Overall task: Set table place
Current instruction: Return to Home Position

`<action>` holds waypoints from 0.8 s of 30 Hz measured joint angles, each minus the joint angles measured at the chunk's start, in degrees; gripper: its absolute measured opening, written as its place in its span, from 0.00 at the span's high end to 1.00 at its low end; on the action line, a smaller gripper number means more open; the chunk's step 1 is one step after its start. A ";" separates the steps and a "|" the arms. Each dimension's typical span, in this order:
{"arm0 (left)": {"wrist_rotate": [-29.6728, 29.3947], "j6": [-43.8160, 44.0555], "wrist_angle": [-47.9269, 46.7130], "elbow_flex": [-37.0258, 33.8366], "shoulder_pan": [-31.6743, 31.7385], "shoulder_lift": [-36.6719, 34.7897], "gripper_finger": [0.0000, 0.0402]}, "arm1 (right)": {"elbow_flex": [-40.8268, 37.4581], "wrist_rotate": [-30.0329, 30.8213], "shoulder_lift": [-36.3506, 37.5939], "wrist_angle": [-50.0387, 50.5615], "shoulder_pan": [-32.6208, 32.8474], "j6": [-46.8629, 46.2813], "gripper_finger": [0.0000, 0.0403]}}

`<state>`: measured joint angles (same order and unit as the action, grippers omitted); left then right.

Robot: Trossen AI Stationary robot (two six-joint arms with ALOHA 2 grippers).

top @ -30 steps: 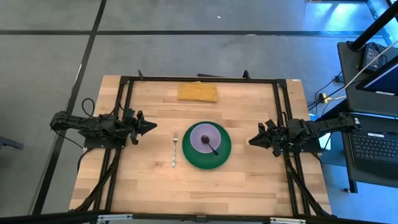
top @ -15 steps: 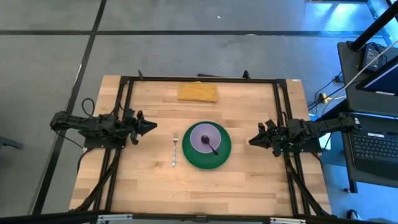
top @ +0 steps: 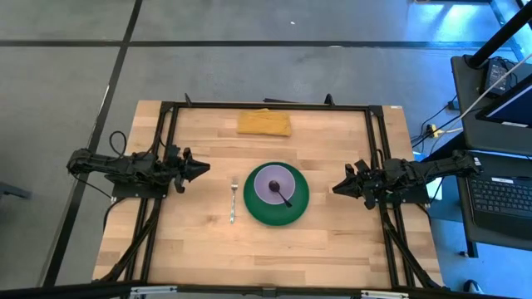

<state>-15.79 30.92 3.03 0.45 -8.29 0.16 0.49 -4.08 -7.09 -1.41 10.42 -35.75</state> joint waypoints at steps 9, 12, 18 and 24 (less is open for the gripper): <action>0.01 0.00 0.02 0.00 0.01 0.00 0.83 | 0.00 0.00 0.00 0.00 0.00 -0.02 0.87; 0.00 0.00 0.02 0.00 -0.01 0.00 0.82 | 0.00 0.00 0.00 0.00 0.00 -0.01 0.87; 0.00 0.00 0.01 0.00 -0.01 0.00 0.81 | 0.00 -0.02 0.00 0.00 0.00 -0.02 0.87; 0.02 0.00 0.00 0.00 -0.01 0.00 0.84 | 0.00 -0.01 0.00 0.00 0.02 0.04 0.87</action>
<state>-15.77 30.92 3.03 0.45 -8.29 0.16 0.49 -4.08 -7.10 -1.41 10.44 -35.70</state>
